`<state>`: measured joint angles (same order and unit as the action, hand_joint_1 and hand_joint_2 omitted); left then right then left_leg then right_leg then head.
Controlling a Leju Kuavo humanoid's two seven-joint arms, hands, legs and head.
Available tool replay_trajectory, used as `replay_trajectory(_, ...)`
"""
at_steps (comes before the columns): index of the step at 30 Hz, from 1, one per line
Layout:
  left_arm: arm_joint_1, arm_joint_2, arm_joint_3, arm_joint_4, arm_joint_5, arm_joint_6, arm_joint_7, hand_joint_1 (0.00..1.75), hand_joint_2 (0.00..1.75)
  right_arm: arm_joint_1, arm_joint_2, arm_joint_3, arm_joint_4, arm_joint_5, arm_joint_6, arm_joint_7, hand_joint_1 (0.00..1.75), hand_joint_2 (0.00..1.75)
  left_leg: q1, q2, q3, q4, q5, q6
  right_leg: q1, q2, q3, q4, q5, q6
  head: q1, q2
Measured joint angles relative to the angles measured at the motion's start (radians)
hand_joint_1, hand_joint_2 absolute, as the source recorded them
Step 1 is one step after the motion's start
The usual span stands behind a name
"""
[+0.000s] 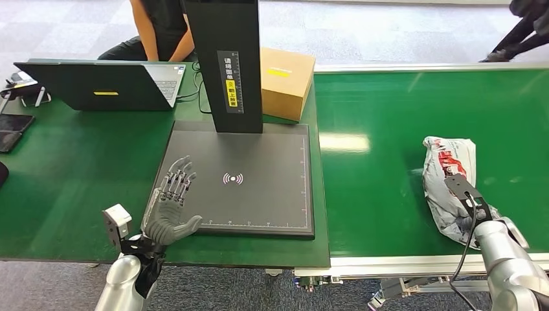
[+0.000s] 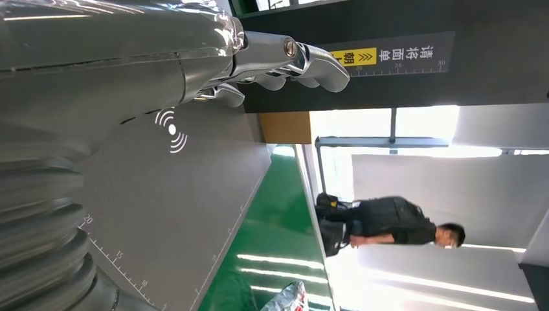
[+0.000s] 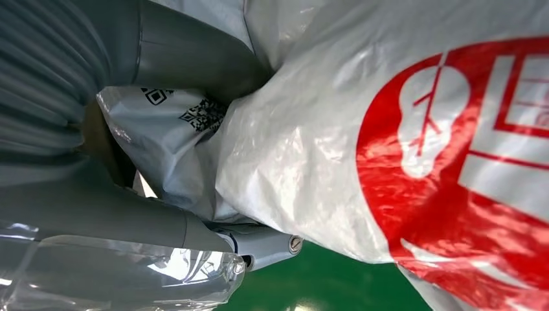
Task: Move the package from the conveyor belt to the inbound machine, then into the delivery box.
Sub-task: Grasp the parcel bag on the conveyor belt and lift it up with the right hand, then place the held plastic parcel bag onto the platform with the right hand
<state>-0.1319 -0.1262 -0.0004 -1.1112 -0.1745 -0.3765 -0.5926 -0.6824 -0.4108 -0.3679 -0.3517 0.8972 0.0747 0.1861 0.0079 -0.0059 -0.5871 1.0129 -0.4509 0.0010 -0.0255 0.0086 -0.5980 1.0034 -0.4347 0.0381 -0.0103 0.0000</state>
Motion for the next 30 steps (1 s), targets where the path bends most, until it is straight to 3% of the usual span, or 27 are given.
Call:
replay_trajectory(5, 0.001, 0.0, 0.001, 0.0, 0.004, 0.0, 0.001, 0.0, 1.75, 0.002, 0.002, -0.015, 0.001, -0.004, -0.028, -0.055, 1.75, 1.75, 0.0, 0.0, 0.0, 0.0, 0.0, 0.0, 0.0, 0.0, 0.001, 0.0, 0.0, 0.0, 0.0, 0.0)
replay_trajectory(9, 0.011, 0.0, 0.004, -0.008, 0.005, 0.0, 0.011, 0.0, 1.75, 0.009, 0.012, -0.029, 0.002, -0.023, -0.114, -0.161, 1.75, 1.75, -0.001, 0.001, -0.001, 0.0, 0.0, 0.0, -0.001, 0.001, 0.0, 0.0, 0.002, 0.001, 0.0, 0.0)
replay_trajectory(17, 0.05, -0.002, 0.014, -0.068, 0.006, -0.006, 0.025, 0.0, 1.75, 0.036, 0.063, -0.045, -0.089, -0.072, -0.432, -0.442, 1.75, 1.75, -0.001, -0.001, -0.002, 0.0, 0.001, 0.0, -0.001, -0.001, -0.001, 0.0, 0.001, 0.001, 0.0, 0.0)
replay_trajectory(22, 0.055, -0.005, 0.016, -0.08, 0.006, -0.006, 0.026, 0.0, 1.75, 0.083, 0.1, -0.044, -0.209, -0.11, -0.571, -0.559, 1.75, 1.75, -0.001, -0.001, -0.003, -0.001, 0.001, 0.0, -0.001, -0.001, -0.002, 0.0, 0.001, 0.001, 0.0, 0.0)
replay_trajectory(30, 0.054, -0.005, 0.017, -0.08, 0.003, -0.001, 0.002, 0.0, 1.75, 0.184, 0.154, 0.003, -0.427, -0.125, -0.617, -0.622, 1.75, 1.75, -0.001, -0.001, -0.003, -0.001, 0.001, 0.0, -0.002, -0.001, -0.002, 0.0, 0.001, 0.001, 0.0, 0.0)
